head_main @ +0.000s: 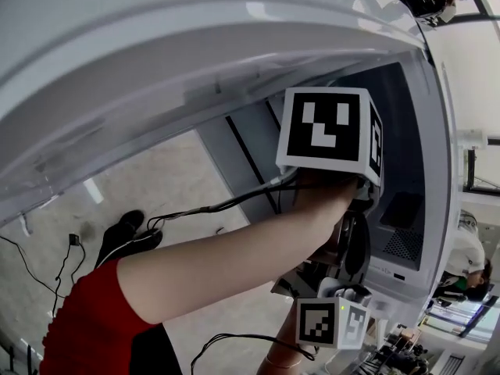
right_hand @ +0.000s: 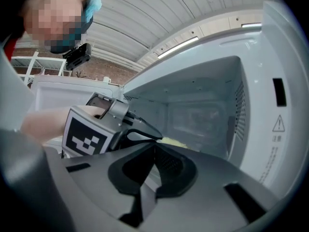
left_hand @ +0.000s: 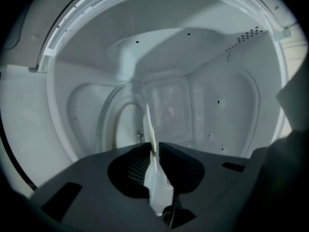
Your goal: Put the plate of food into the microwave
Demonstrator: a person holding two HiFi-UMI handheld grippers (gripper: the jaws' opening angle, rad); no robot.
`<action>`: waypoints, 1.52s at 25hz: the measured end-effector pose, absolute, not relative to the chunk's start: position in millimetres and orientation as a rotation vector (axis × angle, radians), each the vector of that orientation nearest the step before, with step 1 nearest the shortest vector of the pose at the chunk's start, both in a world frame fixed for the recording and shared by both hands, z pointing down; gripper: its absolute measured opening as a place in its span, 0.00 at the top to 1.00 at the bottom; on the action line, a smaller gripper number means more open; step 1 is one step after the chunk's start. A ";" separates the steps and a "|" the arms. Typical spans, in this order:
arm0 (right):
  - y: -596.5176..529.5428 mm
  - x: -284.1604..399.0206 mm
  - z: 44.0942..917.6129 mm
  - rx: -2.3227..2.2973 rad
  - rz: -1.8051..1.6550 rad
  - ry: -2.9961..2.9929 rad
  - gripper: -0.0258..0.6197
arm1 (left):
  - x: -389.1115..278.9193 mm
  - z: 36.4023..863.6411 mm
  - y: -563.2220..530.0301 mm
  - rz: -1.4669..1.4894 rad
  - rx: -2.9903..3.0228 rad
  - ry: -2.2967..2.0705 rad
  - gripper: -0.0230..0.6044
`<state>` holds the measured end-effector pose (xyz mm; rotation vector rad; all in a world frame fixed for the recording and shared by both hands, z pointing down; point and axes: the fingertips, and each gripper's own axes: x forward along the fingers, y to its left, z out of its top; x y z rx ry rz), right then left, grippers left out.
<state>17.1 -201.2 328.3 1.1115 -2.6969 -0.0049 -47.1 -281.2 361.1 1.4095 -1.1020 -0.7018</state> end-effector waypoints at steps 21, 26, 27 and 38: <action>-221.7 10.4 328.8 1.134 0.073 -2.728 0.94 | -46.8 375.4 -268.7 -0.315 1.595 -1.222 0.83; -210.8 9.5 315.3 1.108 0.005 -2.721 0.94 | -54.4 375.2 -264.0 -0.234 1.665 -1.273 0.79; -208.8 8.9 312.4 1.100 -0.018 -2.717 0.94 | -55.9 375.4 -262.3 -0.210 1.678 -1.289 0.78; -203.8 16.0 306.1 1.118 -0.040 -2.716 0.94 | -46.2 380.3 -262.6 0.244 1.918 -1.518 0.69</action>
